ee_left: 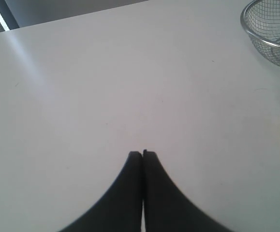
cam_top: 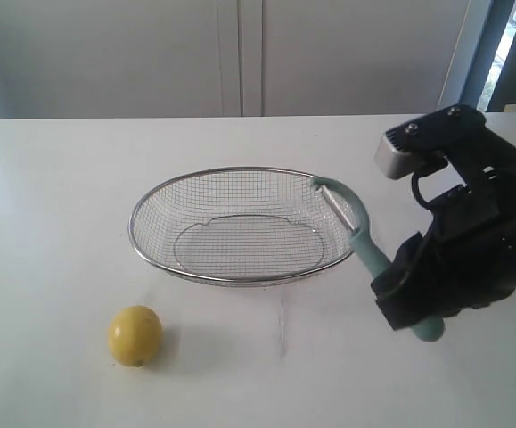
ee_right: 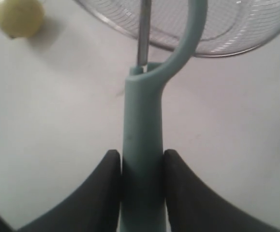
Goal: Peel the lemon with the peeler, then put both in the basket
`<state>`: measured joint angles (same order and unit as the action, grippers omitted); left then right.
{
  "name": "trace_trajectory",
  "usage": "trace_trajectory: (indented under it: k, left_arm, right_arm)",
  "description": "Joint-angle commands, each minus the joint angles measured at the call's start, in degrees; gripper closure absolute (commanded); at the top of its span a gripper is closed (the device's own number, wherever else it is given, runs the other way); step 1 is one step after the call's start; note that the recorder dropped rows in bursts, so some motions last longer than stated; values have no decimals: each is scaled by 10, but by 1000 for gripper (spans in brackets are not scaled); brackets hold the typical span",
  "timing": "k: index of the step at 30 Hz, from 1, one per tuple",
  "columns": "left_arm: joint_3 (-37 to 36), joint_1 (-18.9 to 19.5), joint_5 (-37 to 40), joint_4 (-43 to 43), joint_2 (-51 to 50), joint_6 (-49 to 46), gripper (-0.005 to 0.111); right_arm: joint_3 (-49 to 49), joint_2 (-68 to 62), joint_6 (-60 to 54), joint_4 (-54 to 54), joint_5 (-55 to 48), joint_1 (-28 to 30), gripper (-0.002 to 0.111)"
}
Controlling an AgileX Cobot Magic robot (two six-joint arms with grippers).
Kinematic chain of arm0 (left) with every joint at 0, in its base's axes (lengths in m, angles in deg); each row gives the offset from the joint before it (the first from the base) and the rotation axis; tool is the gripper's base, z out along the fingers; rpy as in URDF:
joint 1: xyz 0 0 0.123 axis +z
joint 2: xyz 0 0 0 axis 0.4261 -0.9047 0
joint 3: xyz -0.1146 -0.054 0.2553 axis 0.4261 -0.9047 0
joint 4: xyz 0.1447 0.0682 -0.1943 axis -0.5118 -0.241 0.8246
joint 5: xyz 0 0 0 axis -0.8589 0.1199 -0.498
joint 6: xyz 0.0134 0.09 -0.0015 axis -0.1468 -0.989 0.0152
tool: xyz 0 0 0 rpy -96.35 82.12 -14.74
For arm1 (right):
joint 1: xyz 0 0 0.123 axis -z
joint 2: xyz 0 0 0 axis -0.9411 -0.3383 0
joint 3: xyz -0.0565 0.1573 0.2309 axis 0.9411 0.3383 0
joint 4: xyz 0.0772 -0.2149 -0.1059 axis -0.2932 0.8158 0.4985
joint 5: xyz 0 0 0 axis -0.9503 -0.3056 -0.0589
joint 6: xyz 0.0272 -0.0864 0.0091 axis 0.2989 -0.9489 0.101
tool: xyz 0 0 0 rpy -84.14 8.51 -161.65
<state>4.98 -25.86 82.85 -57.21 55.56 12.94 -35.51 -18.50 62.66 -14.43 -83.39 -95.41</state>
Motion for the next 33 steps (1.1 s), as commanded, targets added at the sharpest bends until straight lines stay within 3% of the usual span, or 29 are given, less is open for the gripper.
trace_trajectory:
  k: [1,7,17,20,22,27,30,33]
  left_arm:
    - [-3,-3,-2,1,3,0,107]
    - [-3,-3,-3,1,3,0,107]
    - [-3,-3,-28,21,3,7,107]
    - [-3,-3,-85,148,3,91,107]
    - [-3,-3,-119,180,3,132,107]
    - [-3,-3,-169,195,3,194,107]
    - [-3,-3,-230,195,3,284,107]
    - [15,-3,-263,120,3,355,107]
  right_arm:
    - [-18,0,-117,-61,-101,7,108]
    - [-17,0,-123,-70,-25,7,108]
    - [-17,0,-114,-76,-78,7,108]
    - [-17,0,-76,-79,-96,7,108]
    - [-17,0,-76,-79,-96,7,108]
    - [-17,0,-75,-79,-96,7,108]
    - [-17,0,-65,-79,-96,7,108]
    - [-17,0,-57,-79,-96,7,108]
